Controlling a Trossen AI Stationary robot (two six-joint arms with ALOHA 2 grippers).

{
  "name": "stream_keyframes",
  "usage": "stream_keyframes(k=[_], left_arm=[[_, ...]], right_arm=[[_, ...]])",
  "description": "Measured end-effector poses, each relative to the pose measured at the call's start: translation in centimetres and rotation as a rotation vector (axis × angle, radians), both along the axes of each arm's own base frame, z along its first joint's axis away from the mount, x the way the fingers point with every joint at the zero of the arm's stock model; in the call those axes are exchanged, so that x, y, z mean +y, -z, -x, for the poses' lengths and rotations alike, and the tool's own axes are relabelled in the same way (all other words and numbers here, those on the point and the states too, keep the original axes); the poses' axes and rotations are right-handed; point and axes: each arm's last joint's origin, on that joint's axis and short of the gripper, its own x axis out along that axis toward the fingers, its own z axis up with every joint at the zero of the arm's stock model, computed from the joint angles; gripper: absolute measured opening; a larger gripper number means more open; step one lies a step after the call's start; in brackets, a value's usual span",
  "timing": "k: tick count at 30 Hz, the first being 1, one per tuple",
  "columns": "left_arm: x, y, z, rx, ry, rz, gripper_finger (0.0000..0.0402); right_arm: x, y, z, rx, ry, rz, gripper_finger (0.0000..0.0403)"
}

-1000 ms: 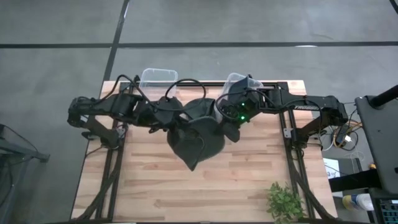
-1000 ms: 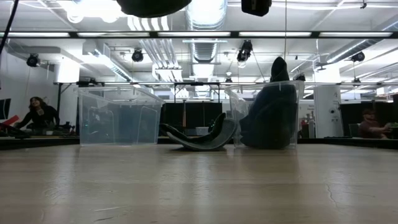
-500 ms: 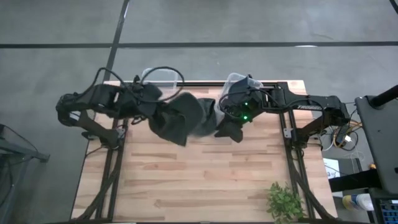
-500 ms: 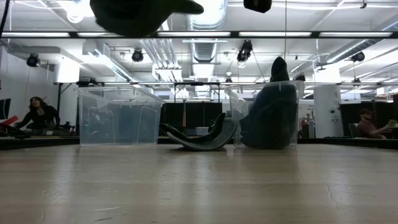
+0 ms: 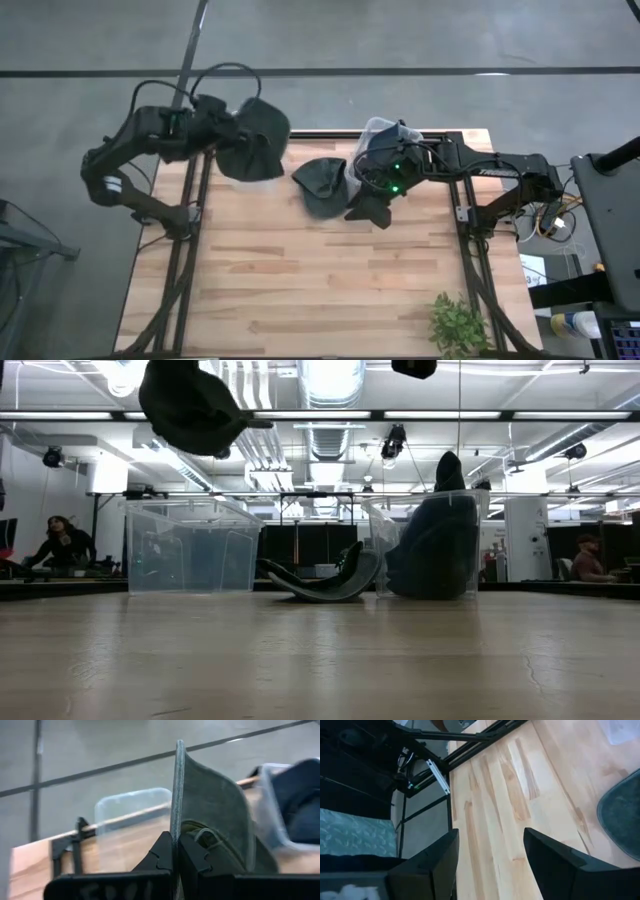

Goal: Pick & Place hat
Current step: Put the bottom gray cap into the left transparent bin

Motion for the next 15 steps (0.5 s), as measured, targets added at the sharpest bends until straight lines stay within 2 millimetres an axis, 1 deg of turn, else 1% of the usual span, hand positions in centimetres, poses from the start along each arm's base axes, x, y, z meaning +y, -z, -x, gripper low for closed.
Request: stream_keyframes(k=[4, 9, 15], left_arm=[[1.8, 0.2, 0.3, 0.035, -0.074, 0.005, 0.0006], [3.9, 0.9, 0.1, 0.108, -0.118, 0.045, 0.0006], [6.4, 2.7, -1.1, 0.212, -0.133, 0.051, 0.0006]], right_arm=[[0.0, 0.0, 0.0, 0.0, 0.001, -0.001, 0.0217], [0.0, 0.0, 0.0, 0.001, 0.0, -0.002, 0.0217], [0.0, 0.0, 0.0, 0.001, 0.0, -0.004, 0.0217]])
